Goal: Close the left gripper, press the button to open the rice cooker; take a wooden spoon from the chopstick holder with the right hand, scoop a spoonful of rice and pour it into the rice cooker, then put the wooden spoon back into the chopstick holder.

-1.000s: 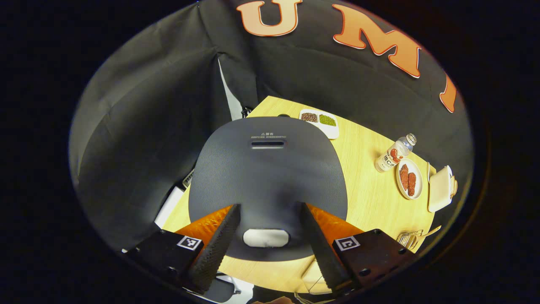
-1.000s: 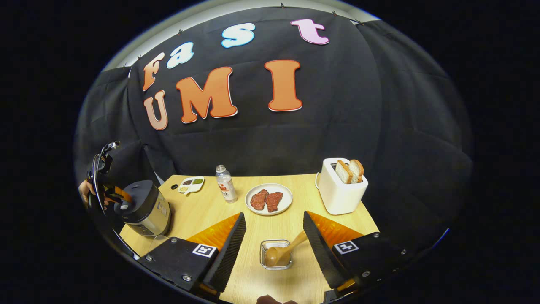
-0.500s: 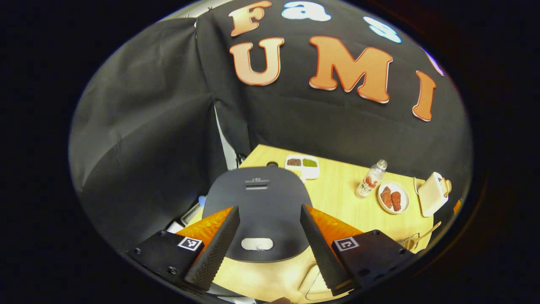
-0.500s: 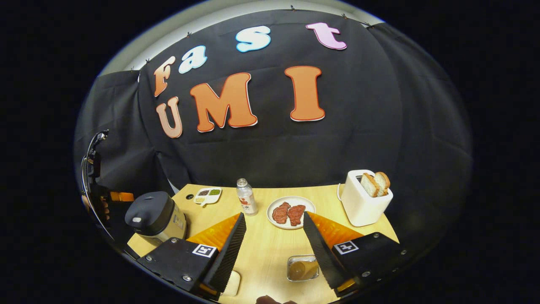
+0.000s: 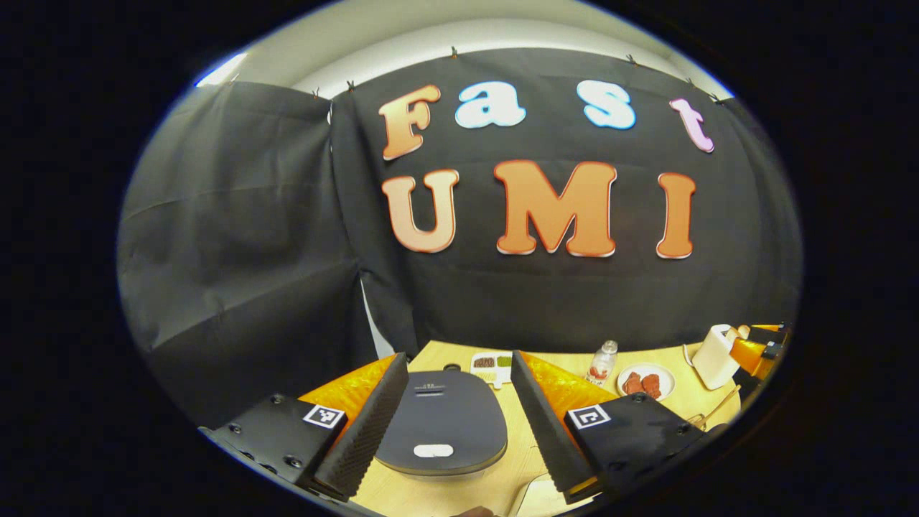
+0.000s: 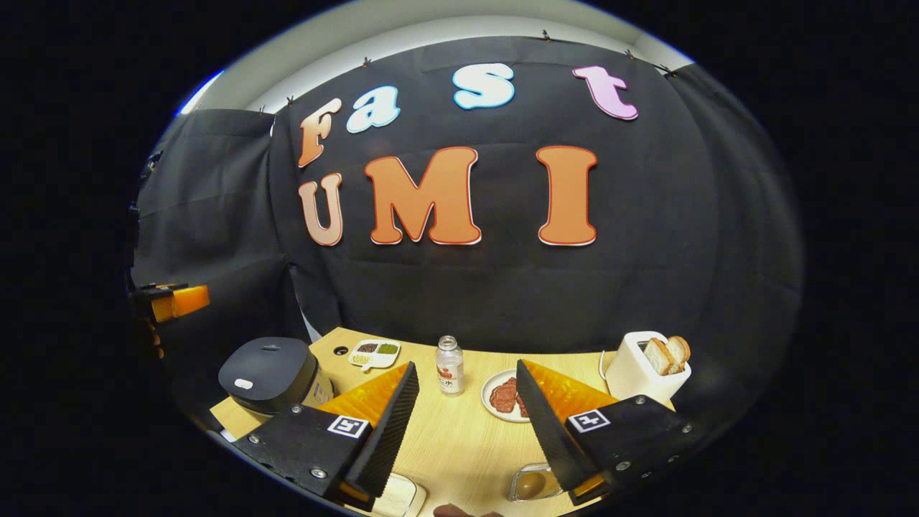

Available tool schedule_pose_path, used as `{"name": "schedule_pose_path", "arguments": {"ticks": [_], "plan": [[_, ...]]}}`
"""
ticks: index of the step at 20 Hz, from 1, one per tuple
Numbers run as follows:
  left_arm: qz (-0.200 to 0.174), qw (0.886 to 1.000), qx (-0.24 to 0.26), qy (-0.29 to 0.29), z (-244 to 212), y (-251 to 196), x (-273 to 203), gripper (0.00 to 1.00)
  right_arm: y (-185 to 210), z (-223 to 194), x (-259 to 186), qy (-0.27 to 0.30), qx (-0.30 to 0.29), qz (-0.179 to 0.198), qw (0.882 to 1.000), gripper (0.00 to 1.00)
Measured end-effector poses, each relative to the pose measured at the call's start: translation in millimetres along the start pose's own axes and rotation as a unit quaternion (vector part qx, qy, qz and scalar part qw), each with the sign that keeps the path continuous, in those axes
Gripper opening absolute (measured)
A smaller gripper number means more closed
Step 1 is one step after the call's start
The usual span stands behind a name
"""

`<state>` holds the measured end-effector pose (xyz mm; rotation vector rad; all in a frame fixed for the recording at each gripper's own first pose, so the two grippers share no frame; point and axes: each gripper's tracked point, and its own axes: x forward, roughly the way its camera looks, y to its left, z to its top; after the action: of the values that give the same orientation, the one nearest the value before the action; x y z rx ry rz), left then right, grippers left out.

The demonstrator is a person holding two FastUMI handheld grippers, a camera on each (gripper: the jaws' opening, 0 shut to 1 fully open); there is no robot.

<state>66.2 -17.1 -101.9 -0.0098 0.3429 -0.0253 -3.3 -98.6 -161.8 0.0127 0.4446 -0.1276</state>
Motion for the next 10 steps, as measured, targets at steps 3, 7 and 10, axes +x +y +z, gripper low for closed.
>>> {"name": "schedule_pose_path", "arguments": {"ticks": [3,7,10], "plan": [[0.0,0.999,-0.003,-0.051,21,-1,-19,0.94,10,17,1,-0.032,-0.017,0.0,0.999,0.86],[0.01,0.993,0.004,-0.116,38,2,-43,0.93,19,41,0,-0.078,-0.019,-0.004,0.997,0.86],[0.003,0.989,-0.007,-0.149,36,-2,-54,0.93,25,56,-3,-0.109,-0.029,-0.007,0.994,0.86]]}}
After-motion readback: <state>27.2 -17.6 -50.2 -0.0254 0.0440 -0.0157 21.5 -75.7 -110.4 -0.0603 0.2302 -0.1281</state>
